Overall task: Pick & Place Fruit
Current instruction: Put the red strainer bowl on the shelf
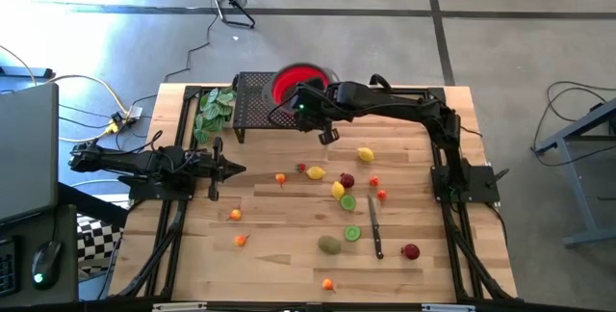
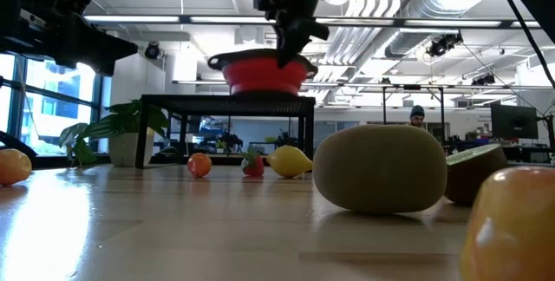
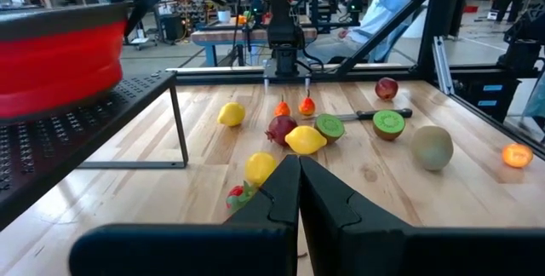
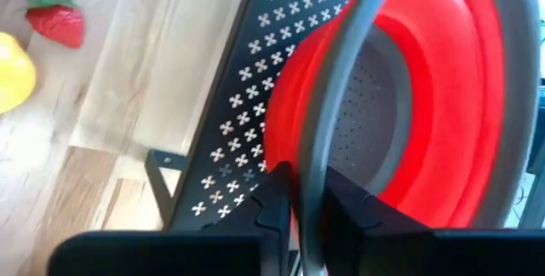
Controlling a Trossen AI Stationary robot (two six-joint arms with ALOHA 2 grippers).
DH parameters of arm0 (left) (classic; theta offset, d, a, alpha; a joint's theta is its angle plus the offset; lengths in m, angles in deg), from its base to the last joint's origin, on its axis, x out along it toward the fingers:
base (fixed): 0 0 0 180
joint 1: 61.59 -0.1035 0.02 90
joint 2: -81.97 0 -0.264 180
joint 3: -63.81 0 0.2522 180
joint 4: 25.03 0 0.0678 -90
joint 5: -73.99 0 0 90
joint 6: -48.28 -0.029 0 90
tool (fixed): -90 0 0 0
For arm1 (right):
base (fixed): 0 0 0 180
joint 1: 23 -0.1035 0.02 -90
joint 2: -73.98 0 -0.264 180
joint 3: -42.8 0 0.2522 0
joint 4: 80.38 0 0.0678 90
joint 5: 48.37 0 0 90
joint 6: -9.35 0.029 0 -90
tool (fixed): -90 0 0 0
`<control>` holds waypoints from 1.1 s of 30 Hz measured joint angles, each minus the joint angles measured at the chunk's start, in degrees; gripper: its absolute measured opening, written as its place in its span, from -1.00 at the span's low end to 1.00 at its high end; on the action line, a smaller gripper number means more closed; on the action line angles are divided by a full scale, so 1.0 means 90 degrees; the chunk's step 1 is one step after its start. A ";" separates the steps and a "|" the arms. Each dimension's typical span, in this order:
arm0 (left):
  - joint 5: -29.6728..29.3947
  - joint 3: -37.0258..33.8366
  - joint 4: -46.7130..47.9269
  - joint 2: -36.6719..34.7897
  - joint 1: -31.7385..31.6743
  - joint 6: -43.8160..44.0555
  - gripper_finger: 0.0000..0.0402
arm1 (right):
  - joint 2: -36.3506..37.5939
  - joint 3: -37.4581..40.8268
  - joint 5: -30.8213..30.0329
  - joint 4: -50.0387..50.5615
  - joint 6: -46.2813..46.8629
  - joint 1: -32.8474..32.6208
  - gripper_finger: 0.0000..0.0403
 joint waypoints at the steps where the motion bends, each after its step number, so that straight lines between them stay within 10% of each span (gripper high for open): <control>1: 0.0000 0.0000 0.0000 0.0000 0.0002 -0.0003 -0.98 | 0.0000 0.0000 -0.0005 -0.0049 0.0000 0.0000 -0.77; 21: -0.0017 -0.0002 0.0005 0.0002 0.0002 -0.0005 -0.98 | 0.0002 0.0000 -0.0449 0.0443 -0.0008 -0.0358 0.11; 33: -0.0015 0.0000 0.0007 0.0002 0.0002 -0.0003 -0.98 | 0.0287 0.0002 -0.1328 0.0579 0.0285 -0.0641 0.17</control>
